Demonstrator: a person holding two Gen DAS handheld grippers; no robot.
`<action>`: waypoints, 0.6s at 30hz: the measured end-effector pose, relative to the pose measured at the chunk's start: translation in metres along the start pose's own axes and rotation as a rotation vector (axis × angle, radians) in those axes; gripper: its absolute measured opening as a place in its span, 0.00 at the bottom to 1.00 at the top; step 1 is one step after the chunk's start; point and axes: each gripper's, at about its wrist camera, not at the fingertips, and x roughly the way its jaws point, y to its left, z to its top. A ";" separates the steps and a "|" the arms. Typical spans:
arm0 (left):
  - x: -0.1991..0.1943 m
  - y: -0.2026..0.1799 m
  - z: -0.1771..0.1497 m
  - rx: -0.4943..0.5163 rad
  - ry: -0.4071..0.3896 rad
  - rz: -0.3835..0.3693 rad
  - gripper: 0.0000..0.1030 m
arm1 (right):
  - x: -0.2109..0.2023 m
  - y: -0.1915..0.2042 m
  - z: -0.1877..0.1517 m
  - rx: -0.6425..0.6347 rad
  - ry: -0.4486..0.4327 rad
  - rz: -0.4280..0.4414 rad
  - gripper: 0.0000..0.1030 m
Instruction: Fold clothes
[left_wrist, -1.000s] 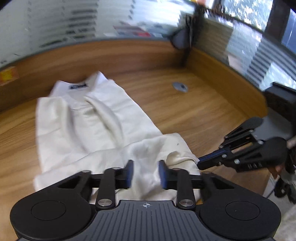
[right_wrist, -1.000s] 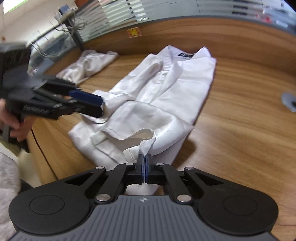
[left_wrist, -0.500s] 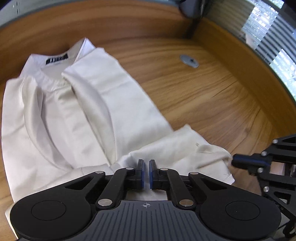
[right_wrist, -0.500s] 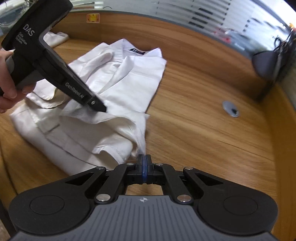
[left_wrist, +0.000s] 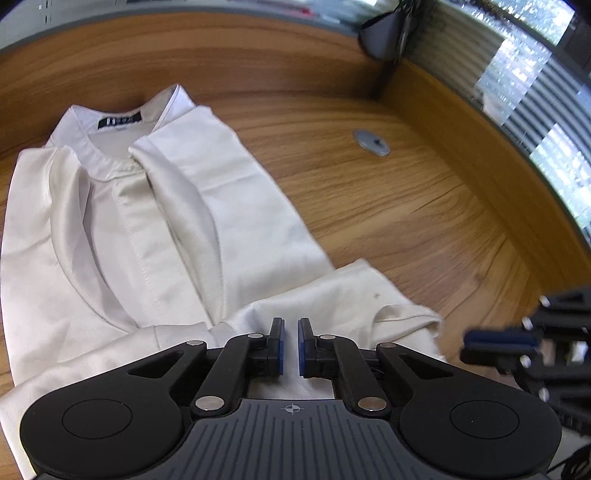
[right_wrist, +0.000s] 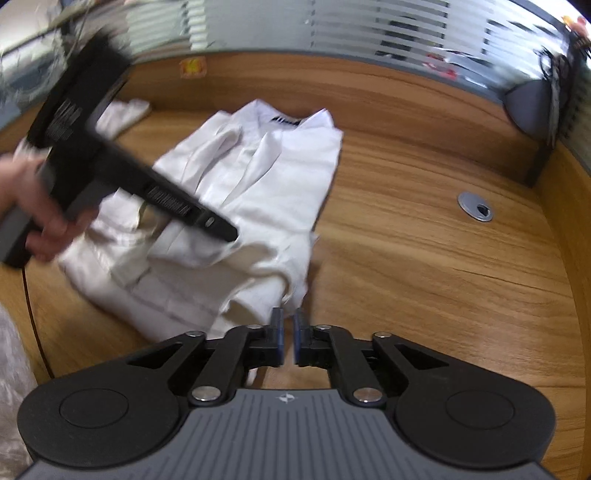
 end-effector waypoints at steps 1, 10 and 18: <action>-0.003 -0.002 -0.001 0.004 -0.011 -0.004 0.08 | 0.000 -0.007 0.003 0.010 -0.001 0.018 0.32; -0.029 -0.010 -0.012 0.038 -0.061 -0.015 0.18 | 0.031 -0.057 0.018 0.051 0.065 0.244 0.33; -0.059 0.013 -0.028 -0.066 -0.098 -0.015 0.18 | 0.059 -0.079 0.017 0.188 0.115 0.478 0.14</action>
